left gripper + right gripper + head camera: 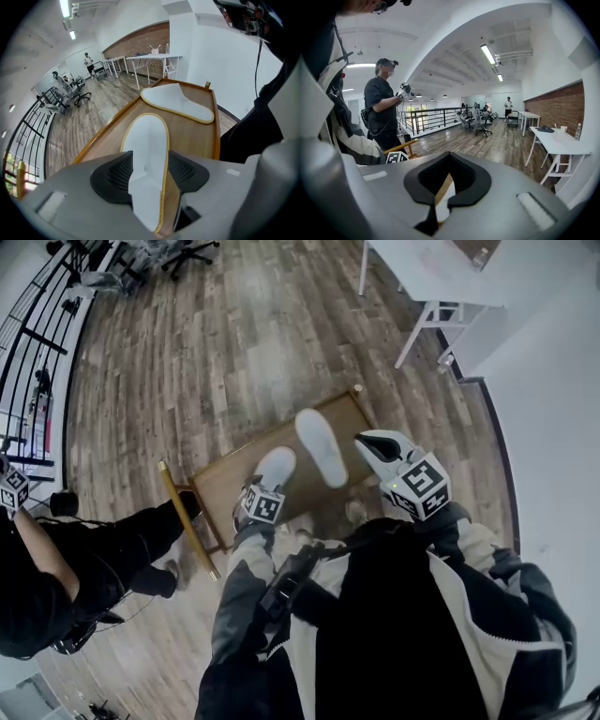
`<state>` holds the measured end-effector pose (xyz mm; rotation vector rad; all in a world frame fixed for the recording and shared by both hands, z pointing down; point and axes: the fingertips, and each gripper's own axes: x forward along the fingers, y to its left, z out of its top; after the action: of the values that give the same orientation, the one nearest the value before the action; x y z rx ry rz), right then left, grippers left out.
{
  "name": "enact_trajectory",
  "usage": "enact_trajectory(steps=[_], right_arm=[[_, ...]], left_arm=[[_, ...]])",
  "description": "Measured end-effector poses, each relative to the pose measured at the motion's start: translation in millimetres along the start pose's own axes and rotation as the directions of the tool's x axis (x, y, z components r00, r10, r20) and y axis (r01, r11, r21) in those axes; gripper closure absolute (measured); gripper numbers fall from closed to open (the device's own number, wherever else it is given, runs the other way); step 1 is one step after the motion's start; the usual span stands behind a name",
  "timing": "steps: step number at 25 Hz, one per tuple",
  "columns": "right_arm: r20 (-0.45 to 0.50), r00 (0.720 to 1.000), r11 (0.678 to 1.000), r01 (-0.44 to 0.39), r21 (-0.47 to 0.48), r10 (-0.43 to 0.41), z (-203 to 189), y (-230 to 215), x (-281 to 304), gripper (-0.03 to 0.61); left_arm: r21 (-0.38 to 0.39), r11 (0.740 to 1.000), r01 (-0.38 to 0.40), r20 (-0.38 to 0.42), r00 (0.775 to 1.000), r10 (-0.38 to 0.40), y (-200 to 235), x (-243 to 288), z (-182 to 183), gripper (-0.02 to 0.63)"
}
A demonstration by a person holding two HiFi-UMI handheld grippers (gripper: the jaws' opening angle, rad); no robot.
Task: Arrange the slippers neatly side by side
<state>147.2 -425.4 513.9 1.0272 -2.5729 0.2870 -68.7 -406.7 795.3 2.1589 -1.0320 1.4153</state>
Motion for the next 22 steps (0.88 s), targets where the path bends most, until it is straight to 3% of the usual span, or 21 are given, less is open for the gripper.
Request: enact_trajectory(steps=[5, 12, 17, 20, 22], right_arm=[[-0.014, 1.000, 1.000, 0.017, 0.001, -0.017, -4.2, -4.2, -3.1, 0.577], [-0.008, 1.000, 1.000, 0.007, -0.003, -0.007, -9.4, -2.5, -8.6, 0.577], [-0.015, 1.000, 1.000, 0.001, 0.002, -0.001, -7.9, -2.5, -8.8, 0.577], [-0.017, 1.000, 1.000, 0.003, 0.003, -0.003, -8.6, -2.6, -10.9, 0.577], [-0.019, 1.000, 1.000, 0.007, 0.005, -0.007, -9.4, -3.4, -12.7, 0.577]], left_arm=[[-0.001, 1.000, 0.030, -0.046, 0.998, -0.031, -5.0, 14.4, -11.3, 0.368], [0.000, 1.000, 0.015, -0.041, 0.999, -0.015, -9.9, 15.1, -10.1, 0.373], [-0.041, 0.999, 0.020, -0.038, 0.999, -0.021, -8.3, 15.8, -9.9, 0.443], [-0.040, 0.999, 0.008, -0.049, 0.999, -0.010, -5.9, 15.3, -12.9, 0.586], [-0.052, 0.999, -0.003, -0.048, 0.999, 0.000, -3.2, 14.1, -12.3, 0.588]])
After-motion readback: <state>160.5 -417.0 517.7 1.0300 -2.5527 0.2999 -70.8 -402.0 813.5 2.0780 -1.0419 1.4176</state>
